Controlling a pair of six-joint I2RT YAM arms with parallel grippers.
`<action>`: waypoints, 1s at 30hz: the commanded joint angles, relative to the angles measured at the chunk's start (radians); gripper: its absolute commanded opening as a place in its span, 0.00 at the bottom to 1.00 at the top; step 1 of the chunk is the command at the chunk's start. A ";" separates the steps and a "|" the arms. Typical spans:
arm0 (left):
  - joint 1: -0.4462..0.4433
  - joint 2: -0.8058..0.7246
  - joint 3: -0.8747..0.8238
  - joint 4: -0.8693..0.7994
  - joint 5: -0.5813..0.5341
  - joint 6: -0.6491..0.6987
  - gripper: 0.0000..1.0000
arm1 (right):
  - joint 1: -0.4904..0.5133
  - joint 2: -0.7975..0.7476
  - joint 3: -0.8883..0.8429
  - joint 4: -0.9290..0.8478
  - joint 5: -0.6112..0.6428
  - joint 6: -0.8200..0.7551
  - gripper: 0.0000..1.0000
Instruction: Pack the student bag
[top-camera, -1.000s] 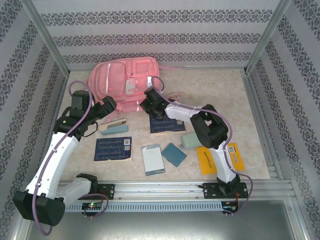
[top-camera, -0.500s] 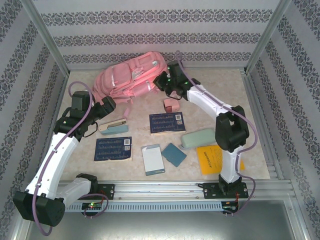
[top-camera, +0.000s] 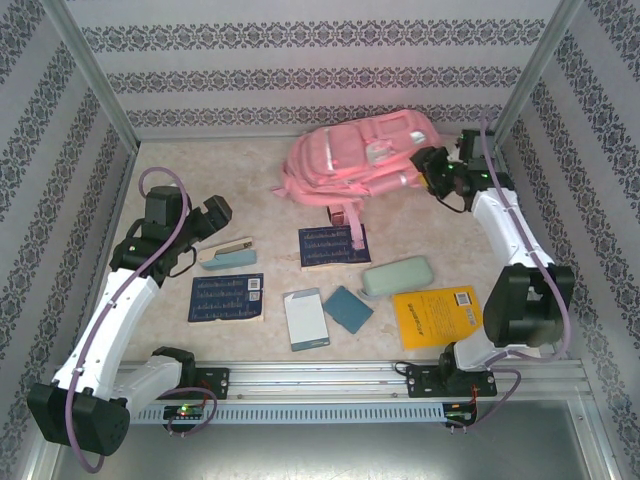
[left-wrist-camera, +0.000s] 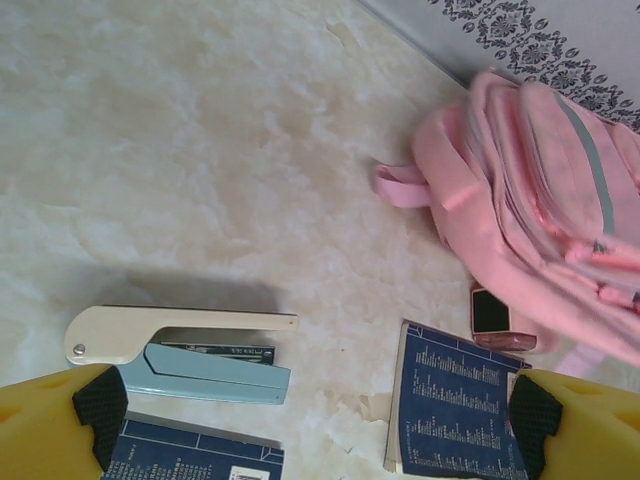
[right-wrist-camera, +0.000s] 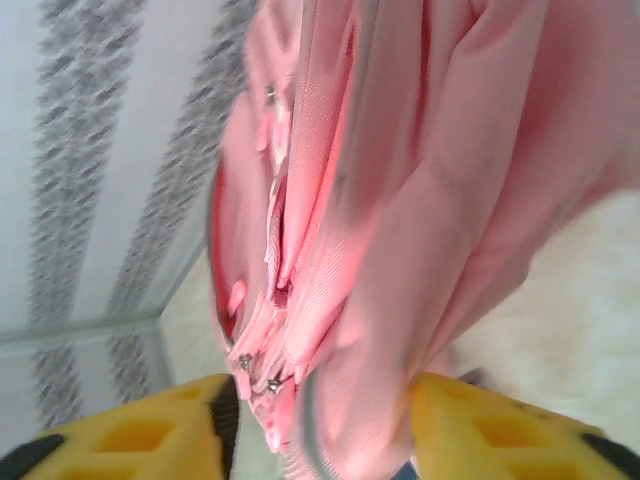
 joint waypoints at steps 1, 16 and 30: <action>0.006 -0.019 -0.012 0.040 0.013 0.019 0.99 | 0.035 -0.040 -0.032 -0.079 0.151 -0.083 0.55; 0.006 -0.024 -0.036 0.064 0.030 0.026 0.99 | 0.432 0.480 0.694 -0.517 0.506 -0.627 0.61; 0.006 0.031 -0.062 0.162 0.205 0.065 0.99 | 0.304 0.806 0.981 -0.473 0.024 -0.653 0.73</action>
